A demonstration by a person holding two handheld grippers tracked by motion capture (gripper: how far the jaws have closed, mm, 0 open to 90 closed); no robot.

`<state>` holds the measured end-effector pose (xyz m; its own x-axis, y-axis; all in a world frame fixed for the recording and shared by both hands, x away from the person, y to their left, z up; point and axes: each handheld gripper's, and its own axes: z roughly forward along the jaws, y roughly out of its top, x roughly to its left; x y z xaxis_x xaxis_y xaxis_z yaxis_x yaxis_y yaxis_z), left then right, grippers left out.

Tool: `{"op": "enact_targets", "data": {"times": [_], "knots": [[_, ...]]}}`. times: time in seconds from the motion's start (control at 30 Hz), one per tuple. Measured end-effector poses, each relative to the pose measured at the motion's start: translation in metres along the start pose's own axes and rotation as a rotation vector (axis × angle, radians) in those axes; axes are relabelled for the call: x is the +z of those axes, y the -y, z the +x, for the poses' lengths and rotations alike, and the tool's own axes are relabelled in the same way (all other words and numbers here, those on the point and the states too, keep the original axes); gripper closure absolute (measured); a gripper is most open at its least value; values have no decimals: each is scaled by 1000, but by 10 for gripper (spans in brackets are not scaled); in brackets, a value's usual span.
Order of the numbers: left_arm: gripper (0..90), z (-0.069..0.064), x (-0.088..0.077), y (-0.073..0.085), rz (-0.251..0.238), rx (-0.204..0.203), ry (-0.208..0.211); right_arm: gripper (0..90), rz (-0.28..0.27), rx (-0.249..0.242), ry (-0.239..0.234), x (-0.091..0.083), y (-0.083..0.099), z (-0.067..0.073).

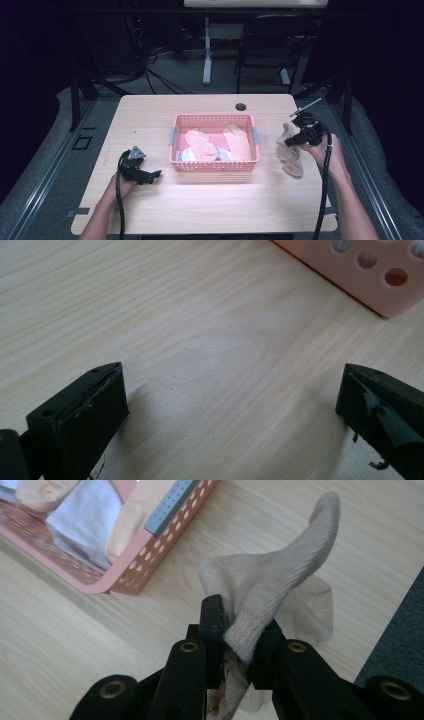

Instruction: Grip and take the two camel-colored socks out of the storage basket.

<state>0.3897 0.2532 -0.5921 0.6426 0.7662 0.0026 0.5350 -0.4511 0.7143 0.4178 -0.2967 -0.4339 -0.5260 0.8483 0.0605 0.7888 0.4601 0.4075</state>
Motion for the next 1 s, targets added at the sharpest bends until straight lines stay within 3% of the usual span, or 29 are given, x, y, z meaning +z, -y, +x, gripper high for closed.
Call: {"op": "enact_targets", "data": {"times": [0.07, 0.13, 0.3, 0.33, 0.4, 0.43, 0.47, 0.5, 0.53, 0.73, 0.83, 1.0], "knots": [[0, 0, 0, 0, 1, 0, 0, 803, 7, 5, 4, 3, 0, 0], [0, 0, 0, 0, 1, -1, 0, 803, 31, 0, 9, 21, 1, -1], [0, 0, 0, 0, 1, 1, 1, 803, 76, 4, 7, 45, 3, -3], [0, 0, 0, 0, 1, 0, 1, 803, 68, 32, 2, 54, 6, -5], [0, 0, 0, 0, 1, 1, 1, 802, 88, 31, -2, 56, 7, -7], [0, 0, 0, 0, 1, 1, 1, 802, 97, 34, 18, 62, 9, -9], [0, 0, 0, 0, 3, 0, 1, 801, 71, 55, 17, 67, 11, -9], [0, 0, 0, 0, 3, 0, 1, 799, 94, 41, 27, 68, 11, -12], [0, 0, 0, 0, 3, 0, 2, 797, 101, 60, 25, 69, 12, -12], [0, 0, 0, 0, 3, 0, 1, 779, 85, 81, 18, 76, 16, -16], [0, 0, 0, 0, 1, 0, 1, 758, 118, 79, 8, 78, 16, -18], [0, 0, 0, 0, 4, 0, 2, 755, 101, 101, 1, 81, 18, -19]]}}
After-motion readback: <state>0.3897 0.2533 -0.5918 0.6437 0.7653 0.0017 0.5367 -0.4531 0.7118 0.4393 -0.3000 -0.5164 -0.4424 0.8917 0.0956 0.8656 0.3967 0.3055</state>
